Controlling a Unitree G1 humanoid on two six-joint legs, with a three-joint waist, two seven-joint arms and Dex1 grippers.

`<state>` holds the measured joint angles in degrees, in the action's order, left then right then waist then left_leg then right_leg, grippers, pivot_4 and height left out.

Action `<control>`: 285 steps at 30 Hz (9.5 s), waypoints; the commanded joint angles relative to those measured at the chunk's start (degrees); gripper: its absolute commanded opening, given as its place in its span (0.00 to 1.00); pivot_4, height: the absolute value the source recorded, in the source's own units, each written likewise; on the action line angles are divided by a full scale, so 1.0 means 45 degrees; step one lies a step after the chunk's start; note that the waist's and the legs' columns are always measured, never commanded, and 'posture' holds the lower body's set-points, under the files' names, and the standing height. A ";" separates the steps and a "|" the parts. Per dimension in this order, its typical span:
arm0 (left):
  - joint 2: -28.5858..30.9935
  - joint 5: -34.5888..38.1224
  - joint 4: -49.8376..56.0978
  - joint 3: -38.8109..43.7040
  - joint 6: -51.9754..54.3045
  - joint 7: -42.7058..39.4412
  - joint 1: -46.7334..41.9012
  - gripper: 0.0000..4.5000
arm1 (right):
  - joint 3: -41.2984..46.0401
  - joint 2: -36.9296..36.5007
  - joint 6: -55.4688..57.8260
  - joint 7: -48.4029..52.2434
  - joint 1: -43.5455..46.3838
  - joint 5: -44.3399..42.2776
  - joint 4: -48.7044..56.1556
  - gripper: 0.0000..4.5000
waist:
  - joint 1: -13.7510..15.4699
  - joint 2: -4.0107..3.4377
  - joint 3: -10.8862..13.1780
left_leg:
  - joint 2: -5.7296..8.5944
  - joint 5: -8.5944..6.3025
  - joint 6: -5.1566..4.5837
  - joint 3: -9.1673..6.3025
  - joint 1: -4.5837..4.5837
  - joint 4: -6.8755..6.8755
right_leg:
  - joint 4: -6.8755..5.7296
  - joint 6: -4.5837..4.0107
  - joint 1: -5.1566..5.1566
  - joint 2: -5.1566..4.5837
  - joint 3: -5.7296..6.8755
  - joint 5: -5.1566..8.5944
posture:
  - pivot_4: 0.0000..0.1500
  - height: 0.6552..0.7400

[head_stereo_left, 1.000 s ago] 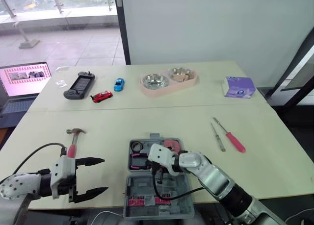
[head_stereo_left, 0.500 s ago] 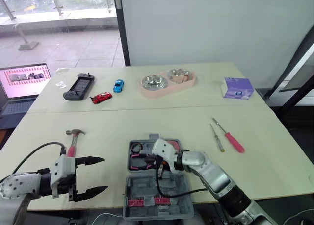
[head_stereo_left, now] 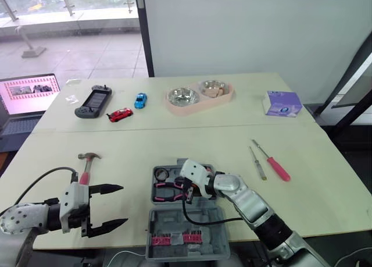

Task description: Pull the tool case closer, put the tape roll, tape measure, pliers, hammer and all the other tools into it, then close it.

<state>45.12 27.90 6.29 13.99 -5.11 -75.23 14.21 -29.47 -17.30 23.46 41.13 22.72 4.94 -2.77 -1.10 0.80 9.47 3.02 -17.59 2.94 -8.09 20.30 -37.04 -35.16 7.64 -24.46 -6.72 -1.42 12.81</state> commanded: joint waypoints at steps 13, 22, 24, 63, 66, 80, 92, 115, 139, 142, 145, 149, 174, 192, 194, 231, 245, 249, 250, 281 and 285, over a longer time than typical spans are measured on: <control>0.0254 -0.0031 0.0195 0.0383 -0.0097 0.0122 0.0155 1.00 | -0.2279 -0.0928 -0.0326 0.0308 -0.0612 0.3263 -0.1281 0.01 | 0.0041 0.0015 -0.0136 | 0.0000 -0.0002 -0.0002 -0.0002 -0.0065 0.0010 | 0.0010 -0.0029 0.0075 -0.0001 0.0000 0.0028 | 1.00 0.95; 0.0257 -0.0238 -0.0263 0.0196 0.0456 0.0583 -0.0393 1.00 | 0.0857 0.0082 -0.1496 -0.0217 -0.0474 0.0916 0.0844 0.01 | 0.0043 0.0026 -0.0103 | 0.0000 -0.0001 -0.0002 -0.0006 -0.0059 0.0009 | 0.0010 -0.0029 0.0070 0.0000 0.0000 0.0028 | 1.00 0.95; 0.0114 -0.0650 -0.0479 -0.0017 0.0732 0.1175 -0.0755 1.00 | 0.1718 -0.0102 -0.0714 0.0210 -0.0317 0.0096 0.1787 0.01 | 0.0045 -0.0023 -0.0037 | 0.0002 -0.0001 -0.0001 -0.0007 -0.0008 -0.0008 | 0.0009 -0.0029 0.0027 0.0000 0.0000 0.0024 | 1.00 0.95; -0.3222 -0.5831 -0.3649 -0.6783 0.3244 0.4292 -0.5663 0.01 | 0.0066 -0.6055 0.2821 0.4635 -0.0342 -0.0340 0.4425 0.00 | 0.0410 -0.0077 0.0096 | 0.0022 0.0001 -0.0001 0.0007 0.0000 -0.0050 | 0.0024 0.0021 0.0054 -0.0025 0.0004 -0.0015 | 1.00 0.95; -0.3288 -0.5860 -0.3951 -0.6590 0.3223 0.4399 -0.5877 0.01 | 0.0288 -0.4969 0.3001 0.3867 0.0729 -0.0059 0.3318 0.00 | 0.0358 -0.0069 0.0090 | 0.0021 0.0002 0.0001 0.0006 -0.0004 -0.0050 | 0.0022 0.0021 0.0053 -0.0024 0.0004 -0.0018 | 1.00 0.95; -0.3055 -0.5974 -0.5264 -0.5957 0.2392 0.4448 -0.6770 0.01 | 0.0050 -0.3909 0.2577 0.4194 0.2092 0.0371 0.1176 0.00 | 0.0255 -0.0082 0.0084 | 0.0019 0.0022 0.0029 -0.0003 0.0002 -0.0039 | 0.0005 0.0005 0.0027 -0.0018 0.0005 -0.0034 | 1.00 0.95; -0.2837 -0.5982 -0.5627 -0.5567 0.1664 0.4656 -0.6671 0.01 | 0.0041 -0.3508 0.2867 0.4279 0.2162 0.0452 0.1368 0.00 | 0.0039 -0.0081 0.0085 | 0.0017 0.0023 0.0030 -0.0006 -0.0001 -0.0039 | -0.0001 0.0007 0.0026 -0.0016 0.0006 -0.0035 | 1.00 0.95; -0.2280 -0.5871 -0.5437 -0.5333 0.1539 0.4686 -0.6205 0.01 | 0.0061 -0.2977 0.2380 0.3933 0.2486 0.1075 0.0417 0.00 | -0.0038 -0.0079 0.0085 | 0.0007 0.0022 0.0030 -0.0005 0.0000 -0.0030 | -0.0010 0.0005 0.0008 -0.0002 0.0004 -0.0036 | 1.00 0.95; -0.2042 -0.5691 -0.4809 -0.5026 0.2022 0.4886 -0.5783 0.01 | 0.0089 -0.2981 0.2431 0.3837 0.2450 0.1321 0.0206 0.00 | -0.0068 -0.0079 0.0086 | 0.0007 0.0023 0.0030 -0.0003 0.0001 -0.0029 | -0.0008 0.0005 0.0004 -0.0003 0.0003 -0.0036 | 1.00 0.95; -0.2038 -0.5654 -0.4746 -0.5013 0.2092 0.4927 -0.5741 0.01 | 0.0058 -0.2991 0.2433 0.3893 0.2430 0.1323 0.0252 0.00 | -0.0073 -0.0079 0.0086 | 0.0006 0.0022 0.0030 -0.0003 0.0001 -0.0029 | -0.0009 0.0005 0.0004 -0.0002 0.0004 -0.0036 | 1.00 0.95; -0.2033 -0.5634 -0.4685 -0.4995 0.2148 0.4949 -0.5721 0.01 | 0.0042 -0.3011 0.2442 0.3906 0.2409 0.1342 0.0254 0.00 | -0.0074 -0.0079 0.0086 | 0.0007 0.0023 0.0030 -0.0003 0.0001 -0.0029 | -0.0009 0.0005 0.0004 -0.0002 0.0003 -0.0036 | 1.00 0.95; -0.1940 -0.5614 -0.4686 -0.4866 0.2179 0.4986 -0.5662 0.01 | 0.0130 -0.3137 0.2500 0.3898 0.2384 0.1363 0.0203 0.00 | -0.0082 -0.0079 0.0086 | 0.0006 0.0023 0.0030 -0.0003 0.0002 -0.0029 | -0.0009 0.0005 0.0003 -0.0003 0.0003 -0.0036 | 1.00 0.95; 0.1842 -0.0013 -0.3011 0.4920 0.3277 0.1297 0.0324 0.30 | 1.1408 -0.7141 -0.0071 0.5709 -0.3264 -0.5171 0.1024 0.47 | 0.0060 -0.0054 0.0155 | 0.0010 0.0006 0.0007 0.0023 0.0039 -0.0011 | 0.0037 0.0007 -0.0005 -0.0025 0.0003 -0.0029 | 1.00 0.95; 0.0836 -0.0165 -0.7353 0.6410 0.1261 0.2030 0.1279 0.98 | 1.2490 -0.6780 -0.2638 0.4748 -0.6475 -0.5319 -0.0702 1.00 | 0.0058 -0.0014 0.0163 | -0.0003 0.0005 0.0006 0.0042 0.0013 -0.0027 | 0.0020 -0.0029 0.0015 -0.0017 -0.0008 -0.0001 | 1.00 0.95; 0.0838 -0.0170 -0.7284 0.6348 0.1303 0.2079 0.1228 0.98 | 1.2421 -0.6853 -0.2730 0.4727 -0.6399 -0.5337 -0.0846 1.00 | 0.0071 -0.0013 0.0162 | -0.0003 0.0005 0.0006 0.0040 0.0014 -0.0026 | 0.0020 -0.0027 0.0015 -0.0017 -0.0007 -0.0002 | 1.00 0.95; -0.0961 0.1211 0.3216 0.0567 0.3614 0.2209 -0.0725 0.98 | 0.8550 -0.0658 0.6170 -0.7076 -0.3593 -0.3261 0.5146 1.00 | 0.0046 -0.0027 0.0150 | 0.0006 0.0008 0.0011 0.0030 0.0022 -0.0031 | 0.0019 -0.0031 0.0006 -0.0016 -0.0017 -0.0013 | 1.00 0.95; -0.0405 0.1404 0.4315 0.0116 0.4639 0.2290 -0.0508 0.98 | 0.8817 -0.0203 0.5408 -0.7421 -0.1383 -0.3160 0.0900 1.00 | 0.0001 -0.0038 0.0147 | 0.0004 0.0009 0.0010 0.0031 0.0018 -0.0026 | 0.0014 -0.0005 0.0003 -0.0008 -0.0016 -0.0031 | 1.00 0.95; -0.0424 0.1502 0.4724 0.0156 0.4854 0.2447 -0.0283 0.98 | 0.8873 -0.0172 0.5095 -0.7393 -0.1059 -0.3173 0.0081 1.00 | -0.0008 -0.0038 0.0147 | 0.0002 0.0010 0.0009 0.0032 0.0013 -0.0030 | 0.0012 -0.0009 0.0005 -0.0007 -0.0016 -0.0034 | 1.00 0.95; -0.0418 0.1532 0.4804 0.0196 0.4886 0.2464 -0.0213 0.98 | 0.8905 -0.0147 0.5076 -0.7405 -0.1024 -0.3190 -0.0008 1.00 | -0.0006 -0.0037 0.0147 | 0.0002 0.0009 0.0009 0.0032 0.0014 -0.0029 | 0.0012 -0.0009 0.0005 -0.0006 -0.0017 -0.0034 | 1.00 0.95; 0.0042 0.1327 0.3726 0.0131 0.4609 0.1894 -0.0529 1.00 | 0.6757 0.1519 1.0132 -0.8486 -0.6793 -0.4161 1.1369 0.00 | 0.0017 -0.0054 0.0152 | 0.0000 0.0009 0.0007 0.0016 0.0021 -0.0025 | 0.0011 -0.0048 -0.0003 -0.0003 -0.0013 -0.0007 | 1.00 0.95; 0.0117 0.1273 0.3630 0.0025 0.4615 0.1735 -0.0660 1.00 | 0.6180 0.1885 0.9634 -0.8905 -0.7527 -0.3790 1.0750 0.00 | 0.0027 -0.0054 0.0152 | 0.0000 0.0008 0.0008 0.0010 0.0021 -0.0014 | 0.0011 -0.0037 -0.0004 -0.0003 -0.0008 -0.0001 | 1.00 0.95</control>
<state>44.82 33.69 22.34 14.04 16.61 -66.70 11.47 -1.46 -9.60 68.07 1.89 -10.52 -12.64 45.48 -0.98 0.55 10.15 3.02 -17.55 2.97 -8.04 20.40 -37.10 -35.10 7.48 -24.48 -6.74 -1.45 12.81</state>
